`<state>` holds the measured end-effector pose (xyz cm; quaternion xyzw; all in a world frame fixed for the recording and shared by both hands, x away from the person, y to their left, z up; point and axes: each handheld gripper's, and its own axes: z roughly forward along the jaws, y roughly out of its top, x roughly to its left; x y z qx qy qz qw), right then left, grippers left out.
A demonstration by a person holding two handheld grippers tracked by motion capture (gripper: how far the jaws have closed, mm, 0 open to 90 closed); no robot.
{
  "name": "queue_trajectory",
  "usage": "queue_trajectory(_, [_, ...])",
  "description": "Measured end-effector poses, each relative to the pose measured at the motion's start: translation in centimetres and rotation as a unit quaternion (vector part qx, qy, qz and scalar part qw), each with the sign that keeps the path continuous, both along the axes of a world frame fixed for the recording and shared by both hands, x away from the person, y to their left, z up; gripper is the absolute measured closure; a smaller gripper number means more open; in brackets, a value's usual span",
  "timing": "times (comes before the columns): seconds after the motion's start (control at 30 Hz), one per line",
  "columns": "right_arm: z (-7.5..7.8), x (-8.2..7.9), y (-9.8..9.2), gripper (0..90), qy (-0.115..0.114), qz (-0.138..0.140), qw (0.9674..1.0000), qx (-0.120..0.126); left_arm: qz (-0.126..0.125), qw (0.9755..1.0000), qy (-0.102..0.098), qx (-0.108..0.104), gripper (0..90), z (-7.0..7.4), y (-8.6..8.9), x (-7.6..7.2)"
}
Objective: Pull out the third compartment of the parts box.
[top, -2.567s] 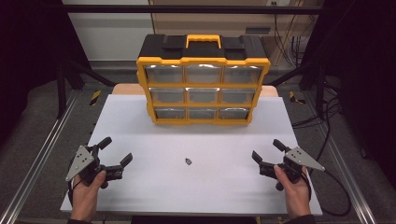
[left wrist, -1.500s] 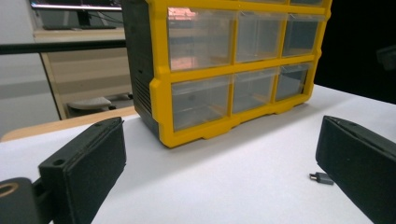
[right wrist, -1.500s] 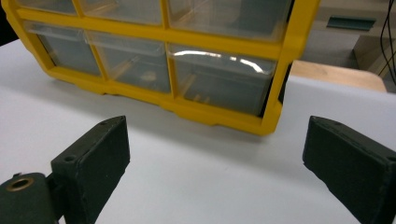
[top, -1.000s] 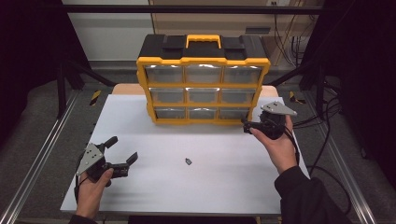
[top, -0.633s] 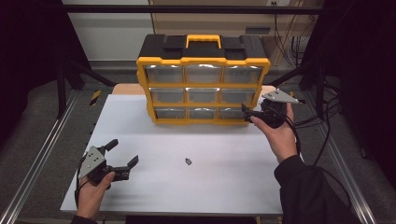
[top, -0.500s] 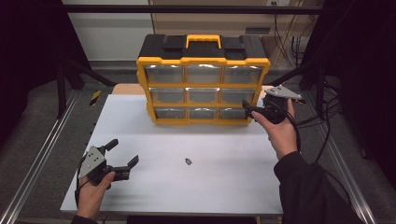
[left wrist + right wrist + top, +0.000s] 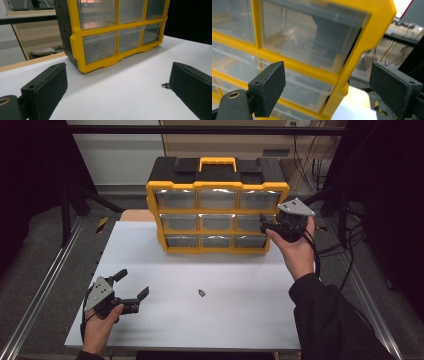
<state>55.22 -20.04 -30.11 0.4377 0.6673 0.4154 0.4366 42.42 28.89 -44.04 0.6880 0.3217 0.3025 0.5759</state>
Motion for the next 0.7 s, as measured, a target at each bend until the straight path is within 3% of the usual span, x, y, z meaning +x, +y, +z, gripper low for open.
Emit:
queue_trajectory(0.13, [0.4, -0.3, 0.2, 15.1, -0.02, 0.001, 0.9997, -0.013, -0.001, 1.0, -0.002, -0.001, 1.6, 0.1, 0.0, 0.0])
queue_trajectory(0.17, [0.7, -0.6, 0.4, 16.9, -0.039, -0.004, 0.9984, -0.041, -0.001, 1.0, -0.002, 0.0, 1.6, 0.1, 0.0, 0.0])
queue_trajectory(0.23, [0.8, -0.7, 0.5, 18.1, -0.047, -0.005, 0.9975, -0.052, -0.001, 1.0, -0.002, 0.0, 1.6, 0.1, 0.0, 0.0])
queue_trajectory(0.33, [1.1, -1.2, 0.8, 22.6, -0.077, -0.002, 0.9912, -0.108, -0.002, 1.0, -0.002, 0.001, 1.6, 0.1, 0.0, 0.0])
queue_trajectory(0.5, [1.1, -1.5, 1.5, 28.1, -0.121, 0.007, 0.9726, -0.199, -0.002, 1.0, -0.003, 0.002, 1.6, 0.1, -0.1, 0.0])
queue_trajectory(0.57, [1.0, -1.4, 1.7, 30.5, -0.127, 0.005, 0.9671, -0.22, -0.002, 1.0, -0.003, 0.002, 1.6, 0.1, -0.1, 0.0])
queue_trajectory(0.6, [1.0, -1.4, 1.7, 30.5, -0.127, 0.005, 0.9671, -0.22, -0.002, 1.0, -0.003, 0.002, 1.6, 0.1, -0.1, 0.0])
queue_trajectory(0.67, [0.9, -1.3, 2.0, 32.9, -0.135, -0.002, 0.9586, -0.251, -0.001, 1.0, -0.004, 0.002, 1.6, 0.1, 0.0, 0.0])
queue_trajectory(0.7, [0.8, -1.2, 2.2, 37.7, -0.143, -0.012, 0.9506, -0.275, -0.001, 1.0, -0.004, 0.001, 1.6, 0.1, 0.0, 0.0])
